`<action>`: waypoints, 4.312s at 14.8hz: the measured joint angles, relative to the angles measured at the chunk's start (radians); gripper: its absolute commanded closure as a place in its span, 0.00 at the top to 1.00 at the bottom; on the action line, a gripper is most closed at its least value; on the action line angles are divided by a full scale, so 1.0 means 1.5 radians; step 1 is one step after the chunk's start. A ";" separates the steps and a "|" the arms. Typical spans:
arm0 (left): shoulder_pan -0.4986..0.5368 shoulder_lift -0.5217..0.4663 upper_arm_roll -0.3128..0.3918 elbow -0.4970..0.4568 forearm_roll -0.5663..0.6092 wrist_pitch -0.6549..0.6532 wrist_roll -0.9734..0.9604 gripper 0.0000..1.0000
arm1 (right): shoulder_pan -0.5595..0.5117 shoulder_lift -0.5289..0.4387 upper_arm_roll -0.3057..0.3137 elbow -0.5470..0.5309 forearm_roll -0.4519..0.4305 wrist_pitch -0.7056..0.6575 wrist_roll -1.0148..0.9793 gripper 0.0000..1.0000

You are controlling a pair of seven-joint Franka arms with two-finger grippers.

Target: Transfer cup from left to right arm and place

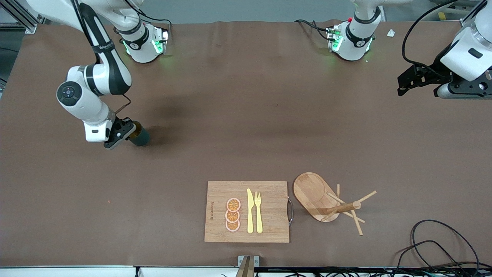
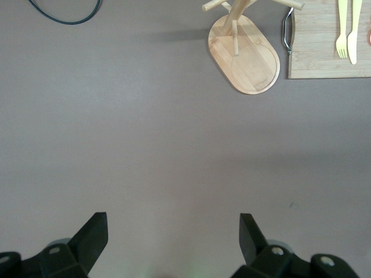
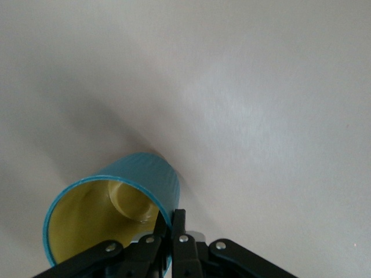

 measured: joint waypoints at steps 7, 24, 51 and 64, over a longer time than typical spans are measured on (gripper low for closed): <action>0.000 -0.001 0.000 0.000 0.000 0.000 0.000 1.00 | -0.079 0.000 0.001 -0.013 0.000 0.004 -0.136 0.00; 0.000 -0.001 0.000 0.000 0.000 0.002 0.000 1.00 | -0.093 0.026 0.005 -0.007 -0.003 0.031 -0.273 1.00; 0.000 -0.001 -0.006 0.000 0.000 0.002 0.000 1.00 | -0.149 -0.125 0.014 0.328 0.081 -0.466 0.339 1.00; 0.000 -0.001 -0.005 0.008 0.000 0.009 0.000 1.00 | -0.122 -0.131 0.029 0.452 0.038 -0.532 0.467 1.00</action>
